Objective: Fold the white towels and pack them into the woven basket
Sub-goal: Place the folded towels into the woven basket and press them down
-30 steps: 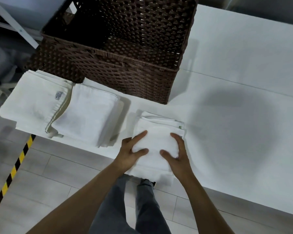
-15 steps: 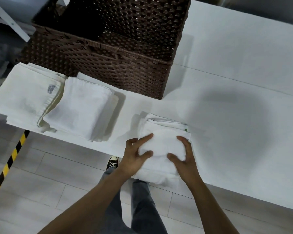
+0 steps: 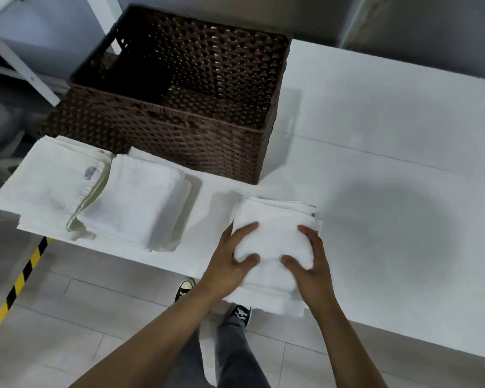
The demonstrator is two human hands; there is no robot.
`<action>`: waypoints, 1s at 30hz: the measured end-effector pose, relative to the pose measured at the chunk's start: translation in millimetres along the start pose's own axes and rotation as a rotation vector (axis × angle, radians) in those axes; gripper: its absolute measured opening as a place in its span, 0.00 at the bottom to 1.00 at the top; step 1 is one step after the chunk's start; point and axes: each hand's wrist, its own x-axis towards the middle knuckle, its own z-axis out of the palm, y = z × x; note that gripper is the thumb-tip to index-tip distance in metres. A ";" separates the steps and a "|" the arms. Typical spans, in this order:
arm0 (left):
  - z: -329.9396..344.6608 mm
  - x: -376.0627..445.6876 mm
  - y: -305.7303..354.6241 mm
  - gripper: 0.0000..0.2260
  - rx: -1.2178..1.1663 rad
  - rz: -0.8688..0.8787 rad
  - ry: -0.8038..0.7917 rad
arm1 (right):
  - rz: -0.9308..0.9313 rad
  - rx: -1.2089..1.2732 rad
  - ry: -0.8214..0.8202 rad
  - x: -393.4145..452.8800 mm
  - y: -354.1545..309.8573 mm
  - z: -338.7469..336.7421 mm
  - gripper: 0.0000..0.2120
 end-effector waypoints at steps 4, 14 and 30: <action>-4.6 2.8 53.6 0.27 -0.002 0.127 0.009 | -0.102 0.014 0.048 1.1 -48.5 -24.7 0.31; -46.3 24.1 190.5 0.26 -0.031 0.411 0.054 | -0.419 -0.008 0.101 13.3 -199.7 -65.9 0.32; -229.6 116.5 281.5 0.26 -0.012 0.563 0.055 | -0.562 0.105 0.123 101.0 -359.9 45.4 0.29</action>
